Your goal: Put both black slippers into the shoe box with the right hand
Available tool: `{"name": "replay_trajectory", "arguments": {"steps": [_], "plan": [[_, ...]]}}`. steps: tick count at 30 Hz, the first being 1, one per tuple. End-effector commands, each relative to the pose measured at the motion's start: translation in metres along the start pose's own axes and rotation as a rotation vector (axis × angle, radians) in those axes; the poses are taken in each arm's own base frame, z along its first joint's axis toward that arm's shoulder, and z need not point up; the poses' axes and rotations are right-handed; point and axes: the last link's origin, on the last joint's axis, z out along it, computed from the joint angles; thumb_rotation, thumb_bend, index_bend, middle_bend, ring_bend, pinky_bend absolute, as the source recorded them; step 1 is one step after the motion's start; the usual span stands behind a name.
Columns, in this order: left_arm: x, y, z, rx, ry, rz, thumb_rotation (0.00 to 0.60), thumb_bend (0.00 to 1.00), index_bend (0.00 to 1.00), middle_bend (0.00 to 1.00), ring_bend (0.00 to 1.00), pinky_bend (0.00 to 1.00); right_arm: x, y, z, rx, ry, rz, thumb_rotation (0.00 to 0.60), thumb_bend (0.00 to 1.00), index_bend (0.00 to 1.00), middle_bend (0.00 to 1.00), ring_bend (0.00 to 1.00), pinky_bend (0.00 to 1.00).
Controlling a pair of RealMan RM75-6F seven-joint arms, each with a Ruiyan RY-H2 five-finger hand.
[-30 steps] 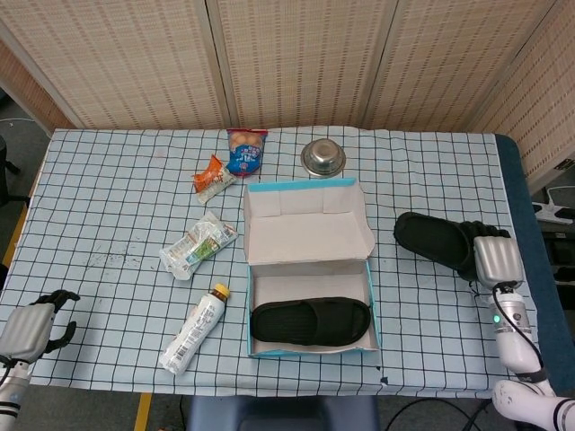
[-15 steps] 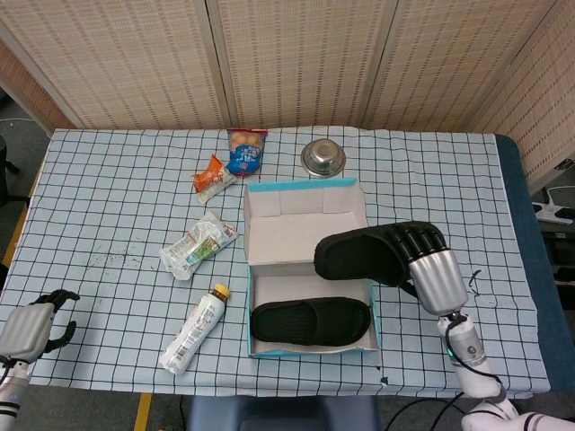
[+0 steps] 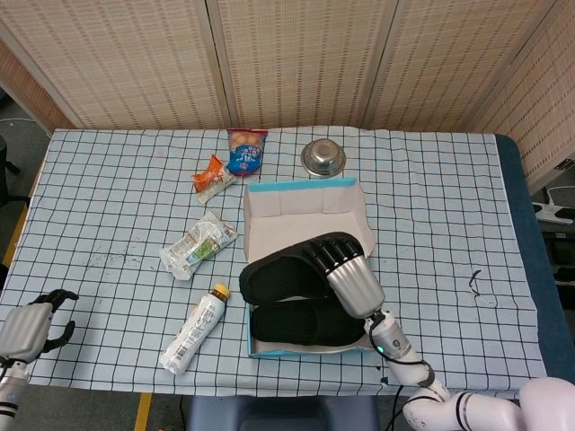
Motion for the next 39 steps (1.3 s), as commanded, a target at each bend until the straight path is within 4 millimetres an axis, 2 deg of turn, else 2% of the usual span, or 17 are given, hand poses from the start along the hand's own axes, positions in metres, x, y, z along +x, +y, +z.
{"name": "replay_trajectory", "arguments": {"steps": [1,7,15,24,34,37,39], "plan": [[0.0,0.0,0.0,0.0,0.0,-0.005,0.6,0.44,0.3,0.25,0.29,0.46,-0.013,-0.006,0.0,0.007,-0.032,-0.007,0.6,0.1,0.7,0.71,0.55,0.53],[0.001,-0.001,0.0,0.004,0.0,-0.009,0.6,0.44,0.3,0.25,0.29,0.46,-0.029,-0.006,-0.013,0.011,-0.116,0.009,0.6,0.1,0.7,0.71,0.55,0.53],[0.001,-0.001,0.0,0.006,-0.002,-0.008,0.6,0.44,0.3,0.25,0.29,0.46,-0.037,-0.004,-0.022,0.012,-0.168,0.012,0.6,0.1,0.7,0.71,0.55,0.53],[0.001,-0.001,0.0,0.004,-0.002,-0.002,0.6,0.44,0.3,0.25,0.29,0.46,-0.054,0.009,-0.042,0.02,-0.266,-0.068,0.6,0.1,0.7,0.71,0.55,0.53],[0.0,-0.001,0.001,0.011,-0.008,0.0,0.6,0.44,0.3,0.25,0.29,0.46,-0.059,0.026,-0.043,-0.041,-0.291,-0.097,0.6,0.1,0.7,0.71,0.55,0.53],[0.0,0.0,0.001,0.008,-0.007,0.004,0.6,0.44,0.3,0.25,0.29,0.46,-0.059,0.029,-0.045,-0.047,-0.315,-0.1,0.6,0.1,0.63,0.7,0.52,0.53],[-0.001,0.0,0.001,0.009,-0.007,0.005,0.6,0.44,0.3,0.25,0.29,0.46,-0.057,0.031,-0.044,-0.052,-0.327,-0.091,0.6,0.1,0.55,0.63,0.46,0.52]]}}
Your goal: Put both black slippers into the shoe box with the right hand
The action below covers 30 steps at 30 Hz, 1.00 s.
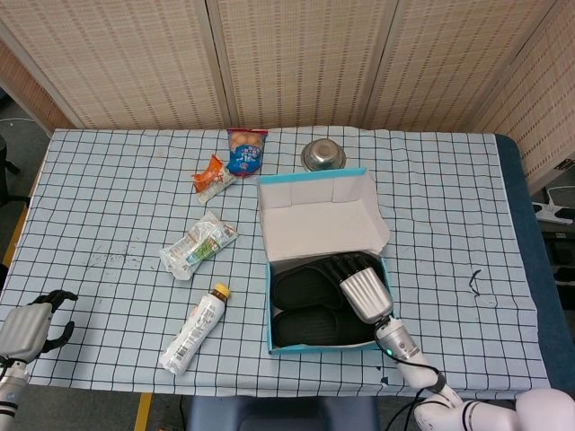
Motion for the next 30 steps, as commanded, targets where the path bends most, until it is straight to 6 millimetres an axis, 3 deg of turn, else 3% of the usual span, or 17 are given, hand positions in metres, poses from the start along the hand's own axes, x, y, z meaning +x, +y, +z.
{"name": "replay_trajectory", "arguments": {"steps": [1,7,10,12,22,30], "plan": [[0.0,0.0,0.0,0.002,-0.001,-0.002,0.6,0.44,0.3,0.25,0.29,0.46,0.004,0.004,0.0,-0.008,-0.018,0.02,0.6,0.1,0.49,0.56,0.39,0.5],[-0.001,0.0,0.001,0.005,-0.004,0.0,0.6,0.44,0.3,0.25,0.29,0.46,0.024,0.01,0.001,-0.01,-0.006,0.119,0.6,0.06,0.23,0.24,0.05,0.26],[-0.001,0.0,0.001,0.006,-0.005,-0.001,0.6,0.44,0.3,0.25,0.29,0.46,0.036,0.012,0.0,-0.011,0.01,0.159,0.6,0.06,0.13,0.07,0.0,0.17],[-0.001,0.0,0.001,0.004,-0.005,0.004,0.6,0.44,0.3,0.25,0.29,0.46,0.043,0.014,-0.001,-0.009,0.018,0.173,0.6,0.06,0.09,0.02,0.0,0.13],[-0.001,0.0,0.001,0.009,-0.01,0.0,0.6,0.44,0.3,0.25,0.29,0.46,0.072,0.018,-0.006,0.001,-0.062,0.345,0.6,0.06,0.04,0.0,0.0,0.08],[-0.001,0.0,0.001,0.008,-0.011,0.0,0.6,0.44,0.3,0.25,0.29,0.46,0.073,0.02,-0.01,-0.006,-0.076,0.366,0.6,0.06,0.05,0.0,0.0,0.08]]}}
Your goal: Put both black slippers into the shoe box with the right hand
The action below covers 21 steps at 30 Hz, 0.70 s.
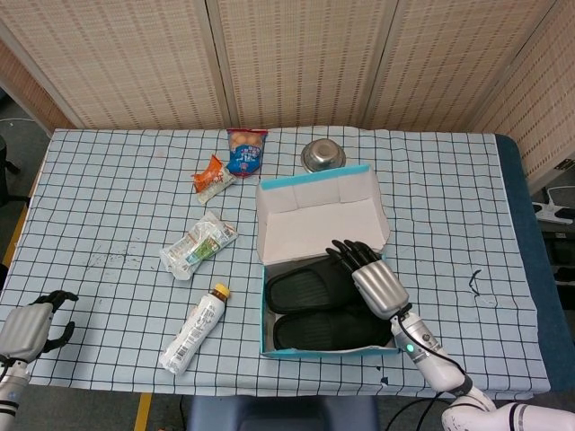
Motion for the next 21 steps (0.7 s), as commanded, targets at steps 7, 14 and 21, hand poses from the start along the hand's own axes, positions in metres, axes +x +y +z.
{"name": "replay_trajectory", "arguments": {"steps": [7,14,21], "plan": [[0.0,0.0,0.0,-0.002,0.0,0.002,0.6,0.44,0.3,0.25,0.29,0.46,-0.016,0.012,-0.003,-0.033,0.011,-0.074,0.6,0.06,0.09,0.05,0.0,0.17],[0.0,0.0,0.0,0.0,0.0,0.001,0.6,0.44,0.3,0.25,0.29,0.46,-0.014,0.014,-0.004,-0.037,0.027,-0.029,0.6,0.06,0.19,0.19,0.04,0.21],[0.0,-0.001,0.0,0.004,-0.001,-0.002,0.6,0.44,0.3,0.25,0.29,0.46,0.001,0.016,-0.015,-0.044,0.043,0.042,0.6,0.06,0.21,0.19,0.04,0.21]]}}
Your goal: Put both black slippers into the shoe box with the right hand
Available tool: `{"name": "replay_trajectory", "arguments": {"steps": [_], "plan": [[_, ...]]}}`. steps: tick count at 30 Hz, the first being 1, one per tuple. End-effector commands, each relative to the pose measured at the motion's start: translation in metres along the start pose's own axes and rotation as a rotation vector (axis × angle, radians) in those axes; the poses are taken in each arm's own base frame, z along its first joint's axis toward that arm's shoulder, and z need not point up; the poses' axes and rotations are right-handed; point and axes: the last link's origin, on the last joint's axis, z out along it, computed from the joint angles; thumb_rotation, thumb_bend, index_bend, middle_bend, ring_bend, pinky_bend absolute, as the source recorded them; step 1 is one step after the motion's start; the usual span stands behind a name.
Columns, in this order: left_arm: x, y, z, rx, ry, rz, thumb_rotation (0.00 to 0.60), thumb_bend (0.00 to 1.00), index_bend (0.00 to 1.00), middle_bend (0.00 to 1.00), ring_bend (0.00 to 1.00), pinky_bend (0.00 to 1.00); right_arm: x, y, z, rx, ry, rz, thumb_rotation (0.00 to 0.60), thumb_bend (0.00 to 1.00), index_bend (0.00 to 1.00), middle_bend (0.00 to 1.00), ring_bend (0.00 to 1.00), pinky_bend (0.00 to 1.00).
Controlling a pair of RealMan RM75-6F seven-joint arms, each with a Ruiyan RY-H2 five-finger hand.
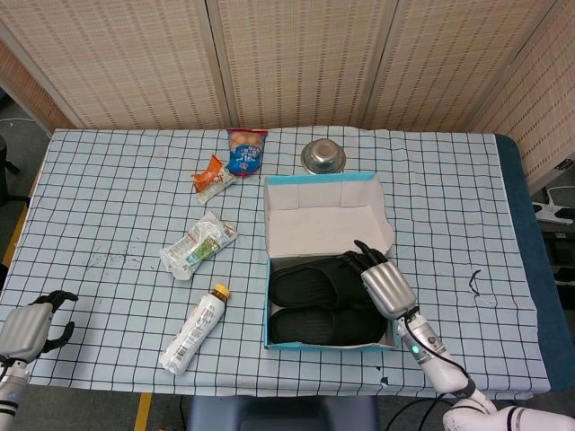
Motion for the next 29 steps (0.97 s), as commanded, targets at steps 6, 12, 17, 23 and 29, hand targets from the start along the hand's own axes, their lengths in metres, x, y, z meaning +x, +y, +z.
{"name": "replay_trajectory", "arguments": {"steps": [6,12,17,23,29], "plan": [[-0.001,0.0,0.0,0.004,-0.006,0.001,0.6,0.44,0.3,0.25,0.29,0.46,0.036,0.01,-0.022,-0.002,-0.031,0.109,0.6,0.08,0.24,0.25,0.08,0.23],[0.001,-0.001,-0.002,0.013,0.007,-0.002,0.6,0.44,0.3,0.25,0.29,0.46,0.056,0.042,-0.056,-0.081,0.086,-0.006,0.6,0.22,0.4,0.37,0.17,0.26],[0.001,0.0,-0.001,0.012,0.012,0.006,0.6,0.44,0.3,0.26,0.29,0.46,0.055,0.08,-0.094,-0.257,0.168,-0.157,0.6,0.27,0.52,0.4,0.19,0.27],[-0.001,0.005,0.0,-0.01,0.024,0.028,0.6,0.44,0.3,0.26,0.29,0.46,0.049,0.115,-0.119,-0.409,0.182,-0.172,0.6,0.2,0.36,0.27,0.11,0.27],[-0.003,0.006,0.0,-0.01,0.026,0.033,0.6,0.44,0.3,0.26,0.29,0.46,0.052,0.124,-0.119,-0.434,0.192,-0.136,0.6,0.14,0.28,0.24,0.06,0.27]]}}
